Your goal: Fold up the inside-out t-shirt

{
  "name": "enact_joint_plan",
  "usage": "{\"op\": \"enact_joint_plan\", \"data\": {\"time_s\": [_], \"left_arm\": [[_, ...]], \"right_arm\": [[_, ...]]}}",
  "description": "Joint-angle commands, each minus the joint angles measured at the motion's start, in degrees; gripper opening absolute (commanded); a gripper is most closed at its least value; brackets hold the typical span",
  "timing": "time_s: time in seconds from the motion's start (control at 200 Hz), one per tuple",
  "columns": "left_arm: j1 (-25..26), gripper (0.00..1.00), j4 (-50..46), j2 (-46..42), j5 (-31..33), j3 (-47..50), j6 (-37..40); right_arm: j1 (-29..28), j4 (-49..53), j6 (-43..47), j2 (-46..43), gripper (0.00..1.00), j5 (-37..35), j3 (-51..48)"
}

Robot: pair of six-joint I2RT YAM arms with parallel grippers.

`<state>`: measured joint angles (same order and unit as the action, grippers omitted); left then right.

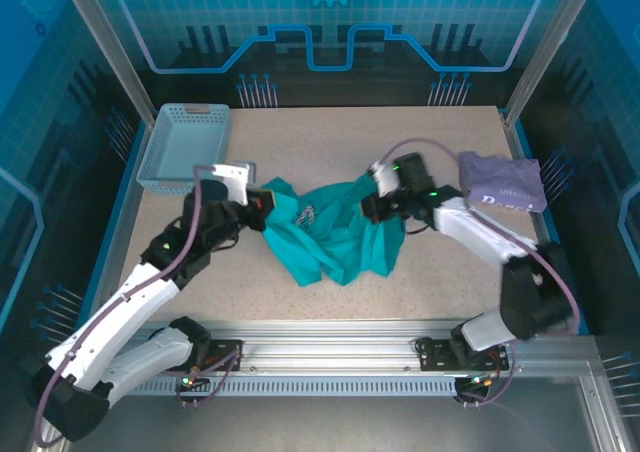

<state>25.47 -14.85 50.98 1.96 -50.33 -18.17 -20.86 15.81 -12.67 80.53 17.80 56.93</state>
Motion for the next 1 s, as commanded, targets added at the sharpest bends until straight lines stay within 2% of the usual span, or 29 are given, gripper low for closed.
{"op": "enact_joint_plan", "data": {"time_s": [0.0,0.175,0.26,0.345,0.55,0.67,0.795,0.9,0.995], "left_arm": [[-7.81,0.0,1.75,-0.37,-6.79,-9.18,-3.75],[-21.97,0.0,3.3,2.19,-16.89,-22.42,-9.12],[-26.38,0.0,3.67,1.83,-20.01,-23.39,-11.0],[-28.84,0.0,2.52,0.19,-20.32,-19.9,-10.83],[-31.88,0.0,-5.02,-1.89,-18.51,-9.08,-7.35],[-32.31,0.0,-10.18,-1.54,-15.59,-7.54,-2.97],[-32.42,0.0,-12.08,-1.88,-12.87,-5.65,-1.78],[-32.42,0.0,-12.69,-2.41,-11.96,-3.68,-1.35],[-32.41,0.0,-13.0,-2.99,-12.84,-2.44,-1.16]], "right_arm": [[6.42,-8.37,-4.3,-10.32,0.0,6.04,0.72],[13.31,-10.34,-5.32,-19.6,0.0,5.97,3.71],[14.04,-8.46,-4.01,-22.45,0.0,4.39,2.74],[14.07,-8.03,-4.26,-25.22,0.0,3.14,-2.24],[12.27,-7.6,-9.59,-25.96,0.05,4.03,-17.28],[7.55,-8.25,-11.04,-20.43,0.05,2.5,-20.63],[4.86,-7.23,-11.22,-11.56,0.05,-0.17,-19.99],[4.07,-2.64,-9.16,-6.46,0.09,-5.32,-17.53],[0.84,4.51,-6.34,-6.4,0.18,-15.68,-14.71]]}}
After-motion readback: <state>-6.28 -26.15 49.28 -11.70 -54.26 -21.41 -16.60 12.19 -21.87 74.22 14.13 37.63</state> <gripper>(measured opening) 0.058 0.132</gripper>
